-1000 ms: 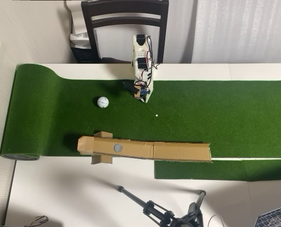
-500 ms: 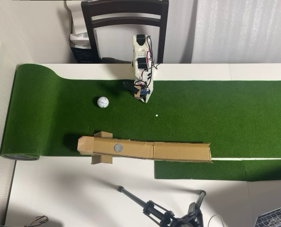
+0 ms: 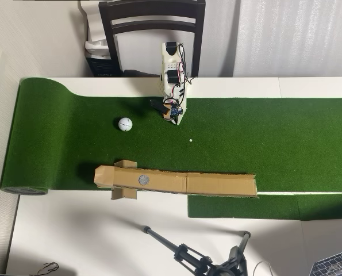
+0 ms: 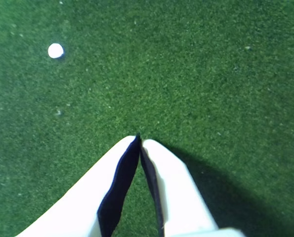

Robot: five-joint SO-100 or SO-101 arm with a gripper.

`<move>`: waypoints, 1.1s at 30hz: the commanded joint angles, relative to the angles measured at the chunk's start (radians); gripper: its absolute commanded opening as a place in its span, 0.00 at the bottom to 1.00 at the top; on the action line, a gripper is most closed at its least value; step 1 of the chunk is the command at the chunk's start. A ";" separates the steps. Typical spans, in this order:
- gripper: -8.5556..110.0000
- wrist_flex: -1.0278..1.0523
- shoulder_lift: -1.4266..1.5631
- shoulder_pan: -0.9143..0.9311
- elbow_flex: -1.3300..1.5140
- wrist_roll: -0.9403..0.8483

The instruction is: Pick up the golf ball and place it on the gray mark at the back.

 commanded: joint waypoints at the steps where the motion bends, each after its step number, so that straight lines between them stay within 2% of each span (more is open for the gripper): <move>1: 0.08 0.005 0.089 0.002 0.080 -0.002; 29: 0.08 -0.020 0.091 0.011 0.035 0.012; 33: 0.17 -0.020 0.075 0.012 -0.109 0.003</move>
